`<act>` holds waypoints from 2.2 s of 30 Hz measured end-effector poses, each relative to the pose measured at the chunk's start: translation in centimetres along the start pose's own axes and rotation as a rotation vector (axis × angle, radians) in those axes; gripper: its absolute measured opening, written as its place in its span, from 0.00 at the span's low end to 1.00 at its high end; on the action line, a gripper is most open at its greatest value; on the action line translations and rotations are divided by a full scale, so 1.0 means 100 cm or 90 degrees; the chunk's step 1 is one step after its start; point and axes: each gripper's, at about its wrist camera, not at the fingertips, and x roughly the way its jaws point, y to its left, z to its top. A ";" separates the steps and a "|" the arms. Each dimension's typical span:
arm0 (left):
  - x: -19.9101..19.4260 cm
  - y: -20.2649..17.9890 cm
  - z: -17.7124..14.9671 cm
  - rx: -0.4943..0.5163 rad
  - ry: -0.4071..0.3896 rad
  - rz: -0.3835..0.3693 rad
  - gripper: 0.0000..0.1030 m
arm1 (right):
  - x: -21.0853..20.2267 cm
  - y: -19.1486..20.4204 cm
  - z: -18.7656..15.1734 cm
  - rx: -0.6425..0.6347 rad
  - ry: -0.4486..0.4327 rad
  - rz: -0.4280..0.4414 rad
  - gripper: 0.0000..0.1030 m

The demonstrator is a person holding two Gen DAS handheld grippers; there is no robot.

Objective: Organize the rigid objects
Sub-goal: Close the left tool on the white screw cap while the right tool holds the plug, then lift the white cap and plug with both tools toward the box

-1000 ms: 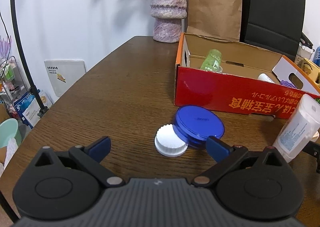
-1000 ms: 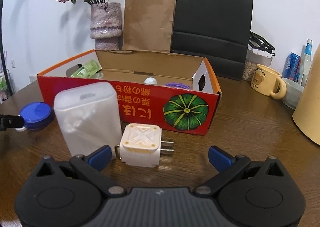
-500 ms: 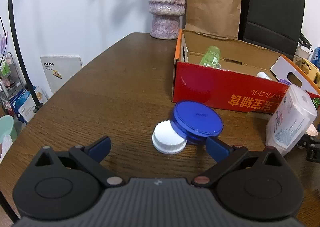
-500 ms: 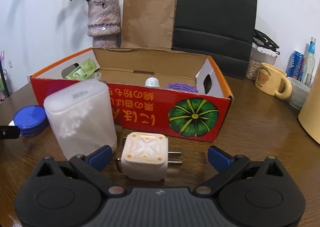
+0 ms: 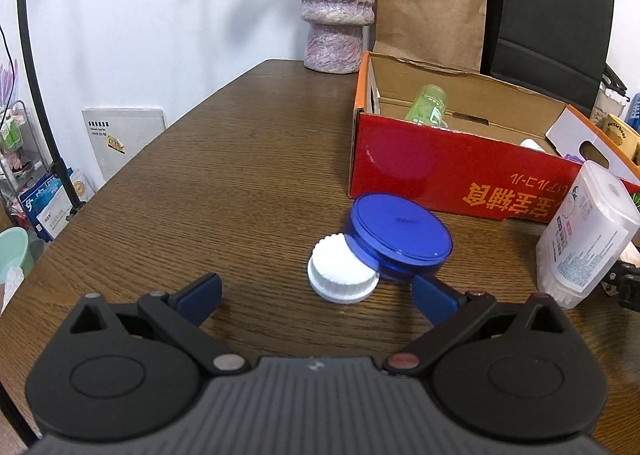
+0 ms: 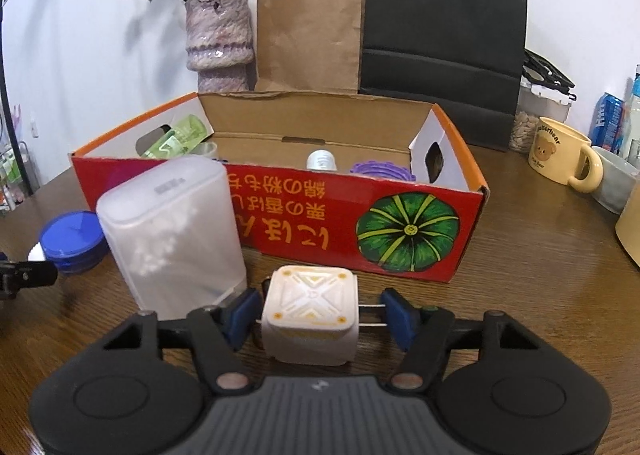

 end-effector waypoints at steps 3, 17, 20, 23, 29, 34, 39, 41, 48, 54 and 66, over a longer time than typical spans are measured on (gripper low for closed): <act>0.001 0.001 0.000 -0.004 0.000 0.000 1.00 | -0.004 -0.001 -0.001 0.003 -0.013 -0.003 0.64; 0.006 -0.008 0.005 0.020 -0.029 -0.012 0.80 | -0.014 -0.005 -0.004 0.017 -0.037 -0.012 0.64; 0.010 -0.009 0.005 0.023 -0.023 -0.018 0.71 | -0.015 -0.004 -0.004 0.016 -0.038 -0.011 0.64; 0.009 -0.008 0.006 0.022 -0.030 -0.020 0.58 | -0.016 -0.004 -0.005 0.015 -0.040 -0.010 0.64; 0.005 -0.008 0.005 0.026 -0.036 -0.035 0.37 | -0.018 -0.004 -0.006 0.018 -0.043 -0.009 0.64; -0.001 -0.007 0.002 0.031 -0.047 -0.039 0.36 | -0.020 -0.005 -0.007 0.023 -0.047 -0.008 0.64; -0.007 -0.008 0.000 0.037 -0.058 -0.040 0.36 | -0.022 -0.006 -0.008 0.023 -0.052 -0.007 0.64; -0.010 -0.008 -0.001 0.040 -0.063 -0.044 0.36 | -0.024 -0.006 -0.008 0.023 -0.054 -0.007 0.64; -0.025 -0.011 -0.010 0.046 -0.078 -0.049 0.35 | -0.031 -0.006 -0.012 0.025 -0.065 -0.005 0.64; -0.043 -0.015 -0.017 0.047 -0.097 -0.062 0.35 | -0.036 -0.005 -0.015 0.026 -0.071 -0.004 0.64; -0.064 -0.020 -0.014 0.049 -0.122 -0.068 0.34 | -0.045 -0.004 -0.020 0.030 -0.077 0.001 0.64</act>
